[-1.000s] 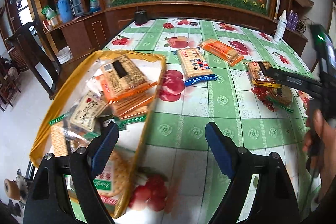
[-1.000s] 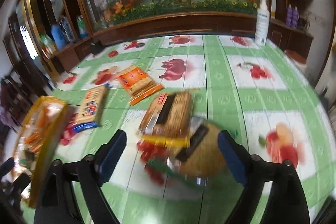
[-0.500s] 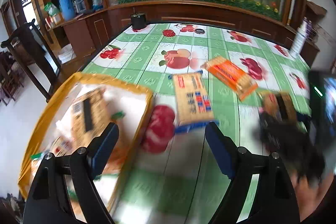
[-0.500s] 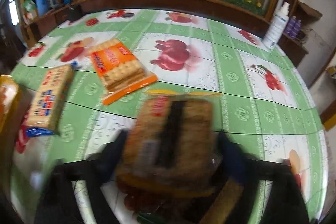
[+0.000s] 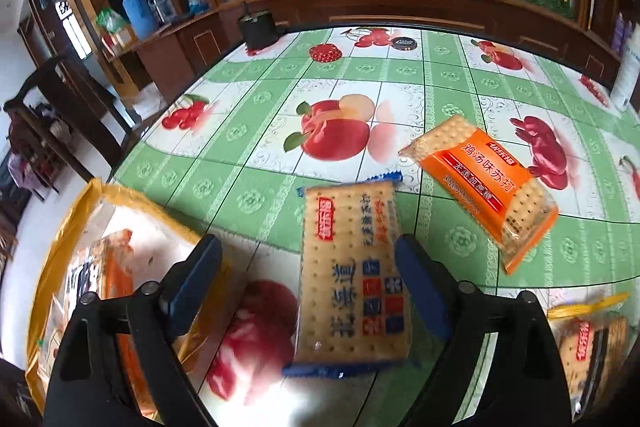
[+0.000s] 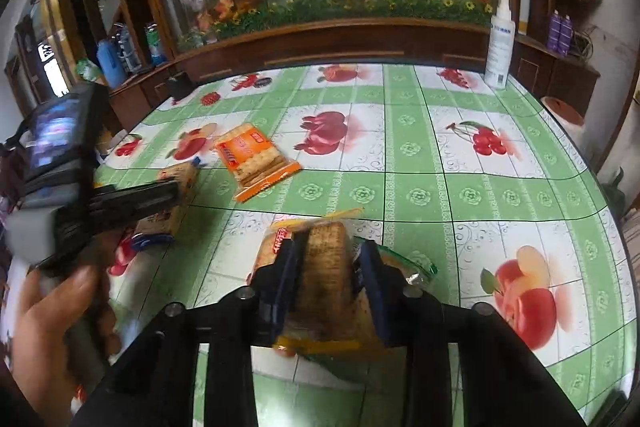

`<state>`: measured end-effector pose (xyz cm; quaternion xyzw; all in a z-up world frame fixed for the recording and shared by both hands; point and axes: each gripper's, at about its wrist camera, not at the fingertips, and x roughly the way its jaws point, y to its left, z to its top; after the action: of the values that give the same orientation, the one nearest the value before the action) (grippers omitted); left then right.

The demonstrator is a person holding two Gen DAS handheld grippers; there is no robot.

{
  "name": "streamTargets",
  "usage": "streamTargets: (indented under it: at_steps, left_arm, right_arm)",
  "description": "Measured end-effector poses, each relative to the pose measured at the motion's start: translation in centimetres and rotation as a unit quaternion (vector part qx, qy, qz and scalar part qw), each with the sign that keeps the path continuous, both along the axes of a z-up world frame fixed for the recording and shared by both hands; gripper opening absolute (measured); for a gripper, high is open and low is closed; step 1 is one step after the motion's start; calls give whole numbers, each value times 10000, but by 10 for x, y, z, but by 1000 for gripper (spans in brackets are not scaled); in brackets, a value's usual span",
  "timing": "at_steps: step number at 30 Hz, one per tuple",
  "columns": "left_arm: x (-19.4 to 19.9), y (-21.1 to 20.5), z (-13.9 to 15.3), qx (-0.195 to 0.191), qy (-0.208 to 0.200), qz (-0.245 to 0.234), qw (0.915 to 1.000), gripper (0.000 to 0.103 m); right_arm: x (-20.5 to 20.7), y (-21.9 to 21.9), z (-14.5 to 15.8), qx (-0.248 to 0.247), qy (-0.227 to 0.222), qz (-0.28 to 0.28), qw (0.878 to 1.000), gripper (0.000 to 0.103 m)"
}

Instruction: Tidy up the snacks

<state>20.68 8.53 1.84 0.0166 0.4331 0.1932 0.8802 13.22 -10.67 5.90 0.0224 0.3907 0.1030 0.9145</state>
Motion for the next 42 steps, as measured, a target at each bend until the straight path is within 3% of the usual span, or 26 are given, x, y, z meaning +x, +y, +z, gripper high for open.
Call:
streamTargets:
  at_steps: [4,5,6,8,9,12,13,15,16,19,21,22,24,33,42]
  left_arm:
    - [9,-5,-10,-45,224,-102,9997,93]
    - [12,-3,-17,-242,405,-119,9988,94]
    - [10,0,-17,-425,241,-70,9988,94]
    - [9,1,-19,-367,215,-49,9991,97]
    - [8,0,-19,-347,205,-72,9992,97]
    - [6,-3,-19,-311,164,-174,9992,94]
    - [4,-3,-19,-344,127,-243,9990,89]
    - [1,-6,-17,-388,48,-332,9987,71]
    - [-1,-8,-16,-359,24,-349,9987,55]
    - [-3,-11,-15,-256,-14,-448,9987,55]
    - [-6,-10,-14,-303,-31,-552,9980,55]
    - [-8,-9,-14,-335,-28,-573,9978,54]
    - [-14,-9,-14,-353,-32,-617,9975,54]
    - [-59,-15,-8,-578,-169,-911,9940,54]
    - [-137,-9,16,-565,-503,-953,9926,53]
  right_arm:
    - [2,-2,2,-84,47,-69,9999,35]
    - [4,-2,1,-64,92,-54,9999,42]
    - [6,0,-1,-35,127,-31,9999,62]
    - [6,6,-2,-170,63,-37,9998,88]
    - [6,9,-3,-256,38,-32,9997,90]
    - [13,24,-11,-565,116,-35,9983,91]
    - [17,32,-16,-712,179,-3,9973,91]
    - [20,44,-24,-937,234,62,9953,91]
    - [22,54,-31,-1174,286,97,9926,91]
    - [27,72,-49,-1717,405,179,9841,91]
    - [26,73,-52,-1721,279,186,9845,90]
    - [25,71,-53,-1629,289,193,9860,90]
    - [23,66,-51,-1596,226,189,9867,76]
    - [-8,33,-24,-877,16,151,9960,71]
    - [-63,-9,15,515,-260,162,9982,70]
